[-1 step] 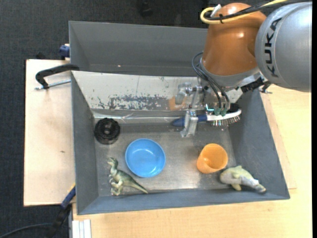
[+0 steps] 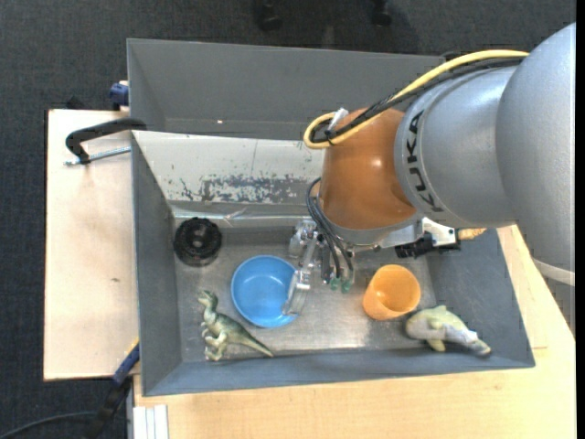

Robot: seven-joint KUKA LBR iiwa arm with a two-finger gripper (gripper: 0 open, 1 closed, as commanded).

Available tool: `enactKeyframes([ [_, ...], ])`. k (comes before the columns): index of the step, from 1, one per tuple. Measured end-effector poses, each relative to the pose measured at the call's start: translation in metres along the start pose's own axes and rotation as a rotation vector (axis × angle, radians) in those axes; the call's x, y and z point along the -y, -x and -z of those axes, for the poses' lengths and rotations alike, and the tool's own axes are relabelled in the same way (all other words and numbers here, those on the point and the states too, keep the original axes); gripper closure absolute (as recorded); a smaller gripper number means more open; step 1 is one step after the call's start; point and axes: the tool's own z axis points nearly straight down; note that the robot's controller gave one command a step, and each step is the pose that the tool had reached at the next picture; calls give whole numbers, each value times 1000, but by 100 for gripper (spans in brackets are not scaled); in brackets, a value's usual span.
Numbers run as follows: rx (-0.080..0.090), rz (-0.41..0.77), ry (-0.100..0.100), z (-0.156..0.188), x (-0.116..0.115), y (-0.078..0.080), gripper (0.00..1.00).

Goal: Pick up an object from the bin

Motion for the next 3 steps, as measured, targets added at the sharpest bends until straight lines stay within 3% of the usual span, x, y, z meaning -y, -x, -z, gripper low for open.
enactKeyframes([
  [1,4,-204,0,-51,-38,-4,0],
  [2,7,-205,2,-50,-38,-3,100],
  [3,19,-209,8,105,-36,-9,100],
])
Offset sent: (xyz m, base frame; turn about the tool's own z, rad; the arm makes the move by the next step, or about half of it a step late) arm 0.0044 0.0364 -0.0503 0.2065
